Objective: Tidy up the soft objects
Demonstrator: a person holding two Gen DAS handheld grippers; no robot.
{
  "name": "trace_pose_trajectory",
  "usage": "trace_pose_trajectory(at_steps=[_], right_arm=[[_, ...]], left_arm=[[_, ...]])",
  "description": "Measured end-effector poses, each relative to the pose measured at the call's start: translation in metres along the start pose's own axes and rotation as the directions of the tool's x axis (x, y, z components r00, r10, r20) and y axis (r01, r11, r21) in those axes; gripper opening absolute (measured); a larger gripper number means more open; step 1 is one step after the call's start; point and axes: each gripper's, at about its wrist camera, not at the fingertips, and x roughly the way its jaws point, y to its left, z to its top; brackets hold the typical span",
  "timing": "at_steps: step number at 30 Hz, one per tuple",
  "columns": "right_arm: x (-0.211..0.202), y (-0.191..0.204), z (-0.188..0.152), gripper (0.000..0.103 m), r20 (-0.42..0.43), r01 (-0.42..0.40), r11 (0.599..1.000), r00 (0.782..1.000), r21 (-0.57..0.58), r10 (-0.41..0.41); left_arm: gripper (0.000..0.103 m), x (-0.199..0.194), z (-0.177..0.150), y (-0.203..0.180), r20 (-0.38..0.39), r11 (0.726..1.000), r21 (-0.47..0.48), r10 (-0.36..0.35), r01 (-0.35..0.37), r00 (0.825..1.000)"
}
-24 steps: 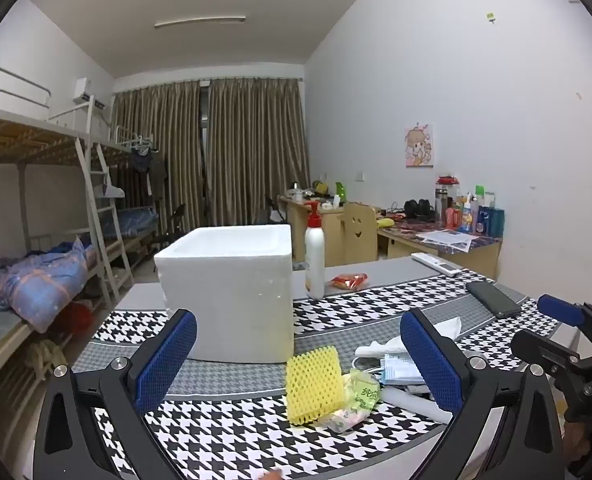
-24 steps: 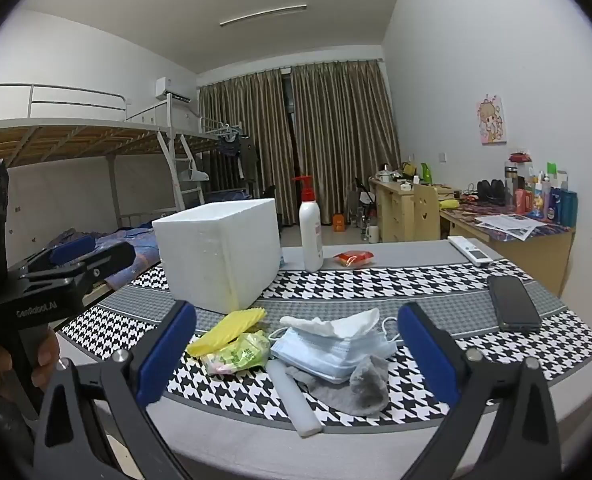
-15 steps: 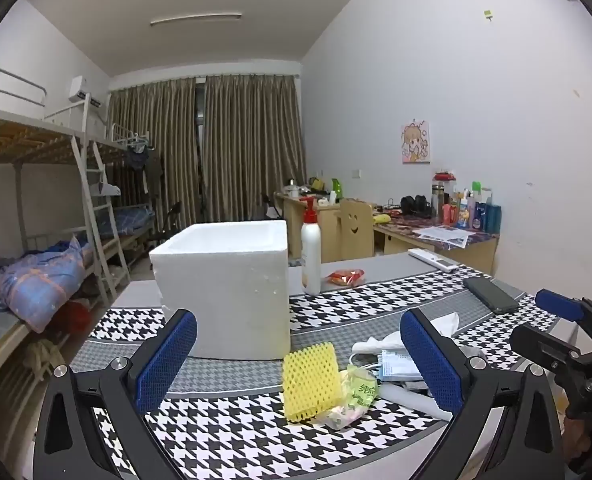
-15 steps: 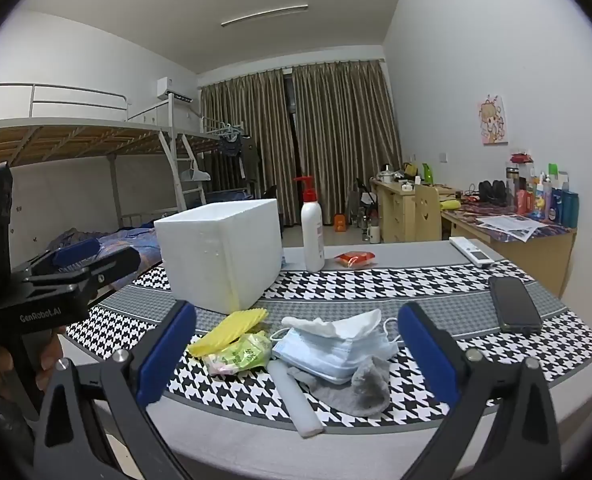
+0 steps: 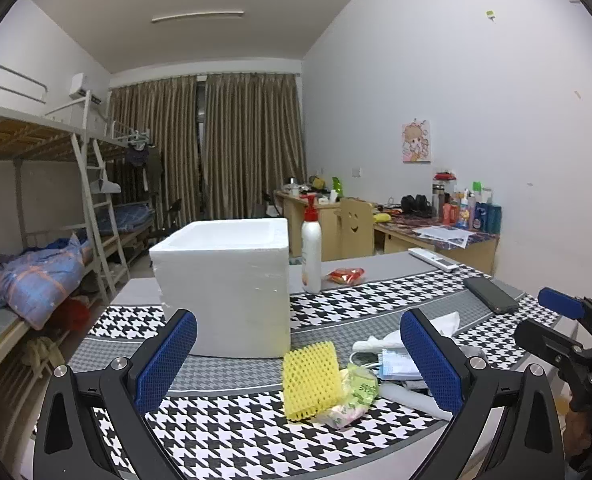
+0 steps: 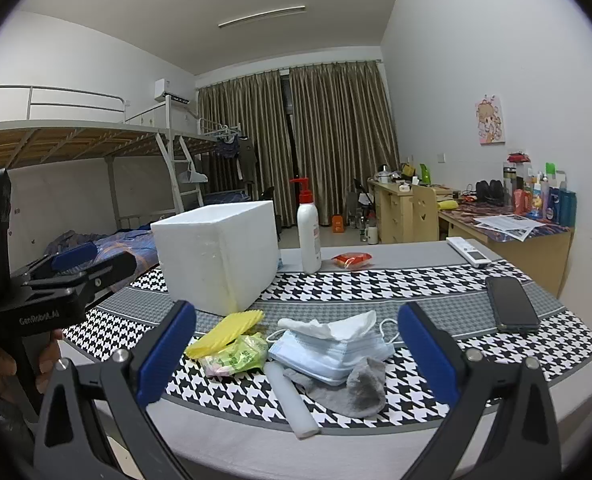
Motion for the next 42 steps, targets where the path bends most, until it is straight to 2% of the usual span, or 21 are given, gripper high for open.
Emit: trace_pose_trajectory(at_steps=[30, 42], right_arm=[[0.002, 0.0, -0.002, 0.102, -0.003, 0.005, 1.0, 1.0, -0.009, -0.005], [0.018, -0.003, 0.0, 0.102, -0.037, 0.004, 1.0, 0.999, -0.006, -0.004]], left_arm=[[0.102, 0.001, -0.001, 0.003, -0.012, 1.0, -0.001, 0.015, -0.015, 1.0], [0.102, 0.015, -0.003, 0.002, -0.048, 1.0, 0.001, -0.003, 0.003, 0.999]])
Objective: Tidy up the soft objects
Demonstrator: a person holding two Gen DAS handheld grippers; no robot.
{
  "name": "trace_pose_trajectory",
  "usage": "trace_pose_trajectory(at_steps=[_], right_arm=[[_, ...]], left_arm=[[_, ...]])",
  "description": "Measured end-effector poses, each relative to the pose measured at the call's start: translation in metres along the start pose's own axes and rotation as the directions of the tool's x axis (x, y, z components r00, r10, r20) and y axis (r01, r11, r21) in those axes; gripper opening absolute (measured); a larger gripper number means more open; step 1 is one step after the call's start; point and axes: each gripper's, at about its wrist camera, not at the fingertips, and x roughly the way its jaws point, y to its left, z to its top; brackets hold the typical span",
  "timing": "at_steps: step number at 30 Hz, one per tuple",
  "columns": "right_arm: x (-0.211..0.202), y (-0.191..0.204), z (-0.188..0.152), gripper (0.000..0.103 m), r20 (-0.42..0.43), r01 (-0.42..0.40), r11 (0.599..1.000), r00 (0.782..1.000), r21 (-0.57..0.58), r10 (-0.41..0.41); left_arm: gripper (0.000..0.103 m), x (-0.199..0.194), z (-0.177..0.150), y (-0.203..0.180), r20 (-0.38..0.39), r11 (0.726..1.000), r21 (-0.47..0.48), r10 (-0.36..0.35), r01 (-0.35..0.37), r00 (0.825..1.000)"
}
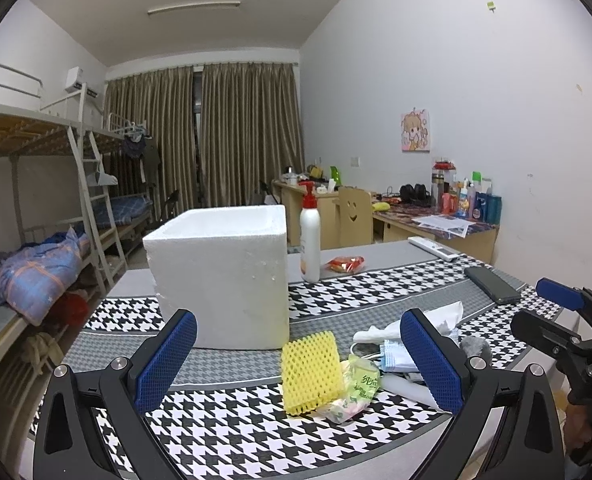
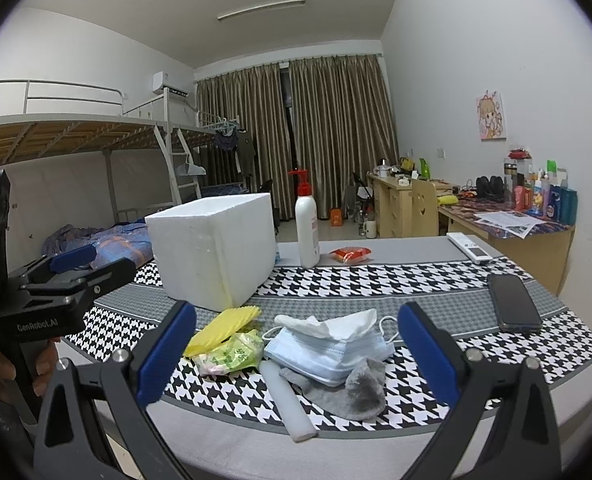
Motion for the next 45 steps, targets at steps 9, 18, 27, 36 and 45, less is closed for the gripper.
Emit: trace_pose_trajectory(at_steps=[9, 18, 27, 36, 45], right_arm=[[0.017, -0.005, 0.002, 0.102, -0.037, 0.007, 1.0, 0.999, 0.0, -0.007], [0.038, -0.011, 0.002, 0.102, -0.089, 0.008, 1.0, 0.996, 0.008, -0.007], [0.054, -0.014, -0.002, 0.102, -0.131, -0.003, 1.0, 0.991, 0.01, 0.004], [0.071, -0.01, 0.001, 0.102, -0.161, -0.007, 1.0, 0.987, -0.025, 0.003], [0.087, -0.007, -0.001, 0.098, -0.199, -0.01, 0.997, 0.98, -0.078, -0.006]], left_arm=[[0.102, 0.022, 0.001, 0.003, -0.051, 1.0, -0.001, -0.011, 0.011, 0.999], [0.102, 0.049, -0.004, 0.002, -0.129, 1.0, 0.009, -0.027, 0.028, 0.991], [0.102, 0.077, -0.012, -0.003, -0.21, 0.999, 0.023, -0.031, 0.037, 0.977], [0.102, 0.095, -0.017, 0.0, -0.264, 0.999, 0.01, -0.032, 0.036, 0.964], [0.102, 0.109, -0.021, 0.002, -0.3, 0.999, 0.003, -0.034, 0.036, 0.953]])
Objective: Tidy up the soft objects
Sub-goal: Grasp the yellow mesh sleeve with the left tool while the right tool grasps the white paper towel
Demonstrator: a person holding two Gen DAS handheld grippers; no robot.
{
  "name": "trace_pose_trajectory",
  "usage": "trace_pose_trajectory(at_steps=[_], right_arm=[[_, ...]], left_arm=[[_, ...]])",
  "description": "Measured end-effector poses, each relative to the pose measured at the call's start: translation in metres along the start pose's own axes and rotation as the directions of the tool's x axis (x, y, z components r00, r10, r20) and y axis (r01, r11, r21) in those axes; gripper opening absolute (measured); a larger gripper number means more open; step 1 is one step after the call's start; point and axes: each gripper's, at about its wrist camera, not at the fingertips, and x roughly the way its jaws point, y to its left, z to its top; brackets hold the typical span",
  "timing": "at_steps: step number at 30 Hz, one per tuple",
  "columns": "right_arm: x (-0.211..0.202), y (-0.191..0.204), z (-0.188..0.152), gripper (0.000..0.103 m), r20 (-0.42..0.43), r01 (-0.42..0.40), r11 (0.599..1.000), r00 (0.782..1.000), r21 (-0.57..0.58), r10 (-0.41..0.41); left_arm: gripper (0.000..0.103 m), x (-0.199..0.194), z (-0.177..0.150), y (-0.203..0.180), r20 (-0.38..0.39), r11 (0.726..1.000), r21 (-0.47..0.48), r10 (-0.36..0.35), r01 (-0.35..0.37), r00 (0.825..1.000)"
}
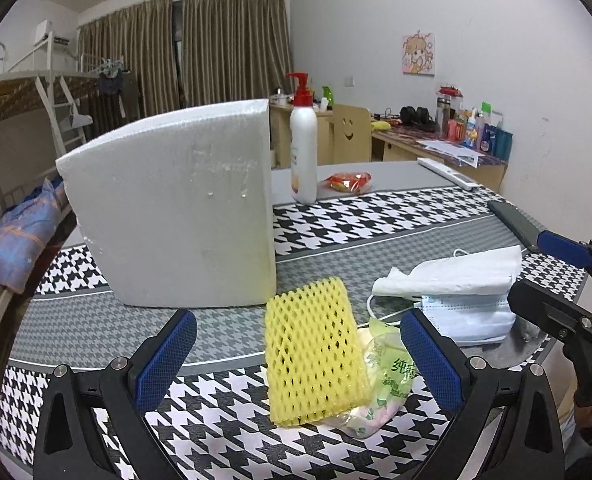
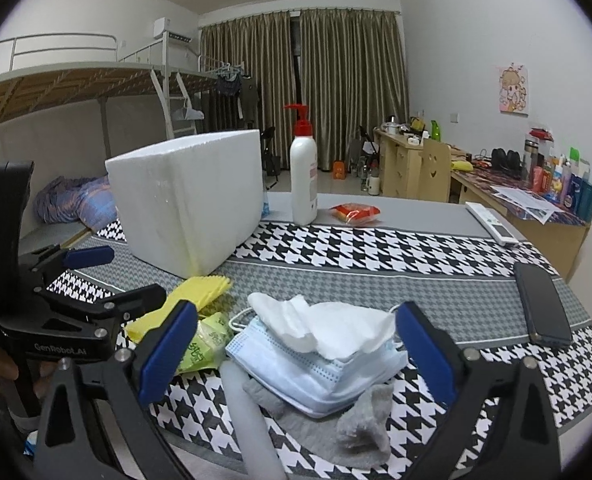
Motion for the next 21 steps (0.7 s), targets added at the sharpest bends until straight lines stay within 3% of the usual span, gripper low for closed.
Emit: trace_pose_trajectory(at_steps=[9, 13, 17, 21], right_arm=[[0.015, -0.002, 0.0, 0.081, -0.052, -0.003, 1.0, 0.999, -0.015, 0.002], [0.021, -0.004, -0.001, 0.079, -0.077, -0.012, 1.0, 0.997, -0.015, 0.011], [0.025, -0.003, -0.002, 0.075, -0.093, -0.023, 0.999, 0.995, -0.032, 0.02], [0.029, -0.003, -0.005, 0.065, -0.116, -0.027, 0.999, 0.993, -0.04, 0.022]], left_arm=[[0.102, 0.022, 0.001, -0.003, -0.068, 1.0, -0.003, 0.0, 0.0, 0.998], [0.102, 0.03, 0.001, -0.005, -0.084, 1.0, 0.012, 0.005, -0.004, 0.996], [0.094, 0.037, 0.001, -0.004, -0.112, 1.0, -0.002, -0.007, 0.007, 0.994], [0.087, 0.043, 0.0, -0.007, -0.141, 1.0, 0.003, -0.007, 0.007, 0.99]])
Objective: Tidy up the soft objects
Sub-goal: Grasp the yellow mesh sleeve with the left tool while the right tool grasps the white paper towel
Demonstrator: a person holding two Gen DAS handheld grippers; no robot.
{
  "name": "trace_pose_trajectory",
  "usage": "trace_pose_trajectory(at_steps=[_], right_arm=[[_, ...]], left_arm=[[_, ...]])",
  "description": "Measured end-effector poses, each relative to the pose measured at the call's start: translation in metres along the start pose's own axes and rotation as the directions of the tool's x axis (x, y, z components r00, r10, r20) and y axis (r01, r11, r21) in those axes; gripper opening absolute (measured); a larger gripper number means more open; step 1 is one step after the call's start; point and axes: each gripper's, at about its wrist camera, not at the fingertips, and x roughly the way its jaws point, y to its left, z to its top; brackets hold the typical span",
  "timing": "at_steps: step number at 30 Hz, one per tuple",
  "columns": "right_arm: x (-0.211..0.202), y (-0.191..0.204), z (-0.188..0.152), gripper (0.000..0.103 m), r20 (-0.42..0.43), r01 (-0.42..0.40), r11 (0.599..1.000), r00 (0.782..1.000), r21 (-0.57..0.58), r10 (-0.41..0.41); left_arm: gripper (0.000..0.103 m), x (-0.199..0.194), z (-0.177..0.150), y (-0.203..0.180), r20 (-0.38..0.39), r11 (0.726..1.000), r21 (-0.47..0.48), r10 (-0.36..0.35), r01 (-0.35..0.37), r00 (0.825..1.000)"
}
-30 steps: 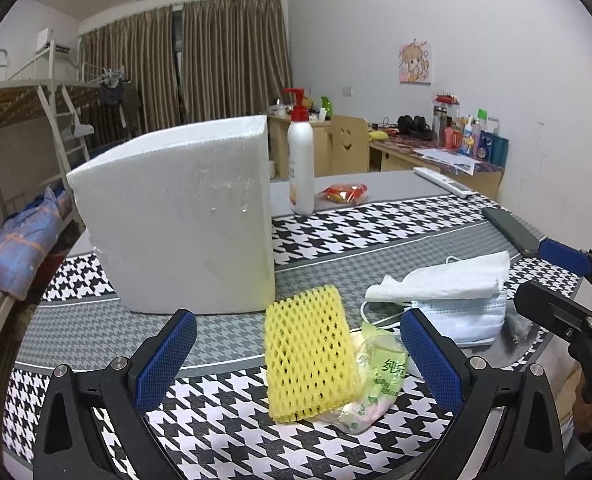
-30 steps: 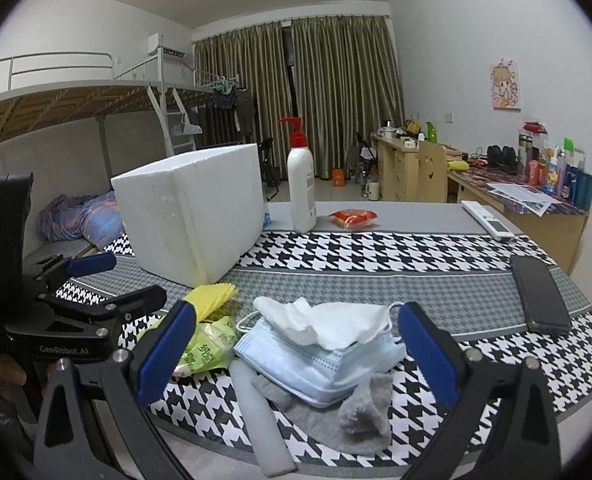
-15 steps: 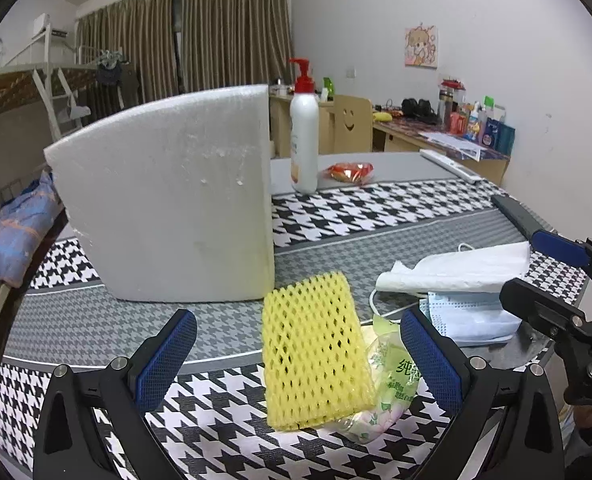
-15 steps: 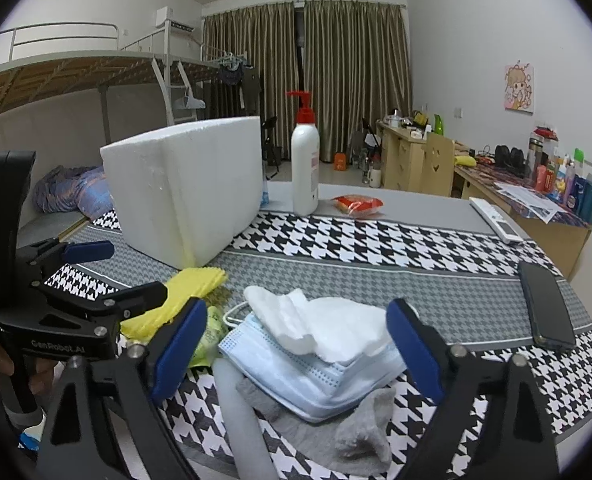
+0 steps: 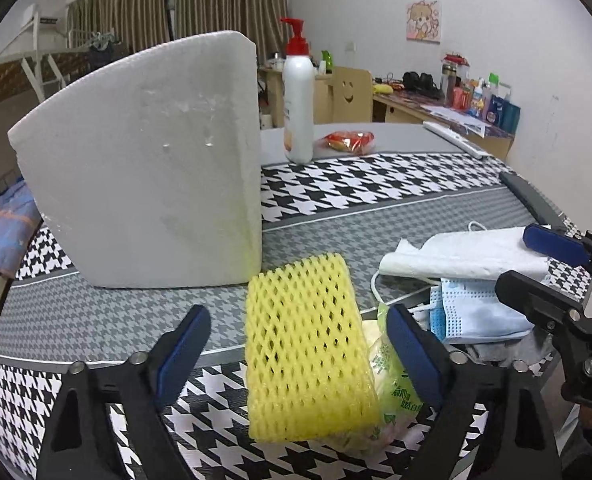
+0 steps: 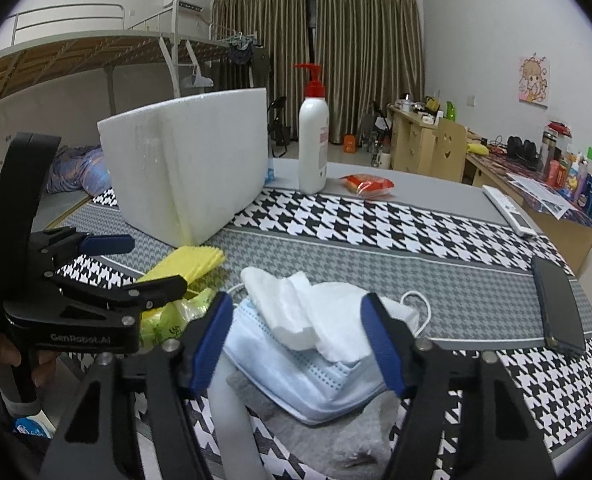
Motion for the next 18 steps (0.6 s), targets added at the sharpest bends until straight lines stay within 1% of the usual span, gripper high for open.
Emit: trace_pose_trajectory(at_steps=[3, 5, 10, 12, 14, 16, 18], right_arm=[[0.002, -0.001, -0.001, 0.058, -0.01, -0.002, 1.0, 1.0, -0.003, 0.002], [0.003, -0.002, -0.002, 0.054, -0.018, -0.003, 1.0, 1.0, 0.001, 0.003], [0.006, -0.007, -0.003, 0.042, -0.036, 0.003, 1.0, 0.999, 0.012, -0.003], [0.007, -0.008, -0.003, 0.04, -0.039, 0.007, 1.0, 0.999, 0.014, -0.007], [0.007, -0.009, -0.003, 0.035, -0.039, 0.008, 1.0, 0.999, 0.014, -0.008], [0.008, -0.009, -0.003, 0.031, -0.041, 0.01, 1.0, 0.999, 0.015, -0.01], [0.009, -0.009, -0.003, 0.026, -0.041, 0.014, 1.0, 0.999, 0.016, -0.013]], left_arm=[[0.084, 0.003, -0.001, -0.001, -0.007, 1.0, 0.004, 0.014, -0.014, 1.0], [0.074, 0.007, 0.0, -0.002, -0.03, 1.0, 0.01, 0.007, -0.007, 1.0], [0.059, 0.016, -0.003, 0.001, -0.08, 1.0, -0.003, -0.015, 0.015, 0.997], [0.056, 0.018, -0.003, 0.003, -0.091, 0.999, -0.014, -0.03, 0.029, 0.995], [0.05, 0.019, -0.005, 0.004, -0.1, 0.999, -0.021, -0.034, 0.032, 0.994], [0.048, 0.019, -0.005, 0.005, -0.103, 0.999, -0.023, -0.04, 0.038, 0.994], [0.044, 0.017, -0.006, 0.006, -0.098, 0.998, -0.024, -0.052, 0.05, 0.994]])
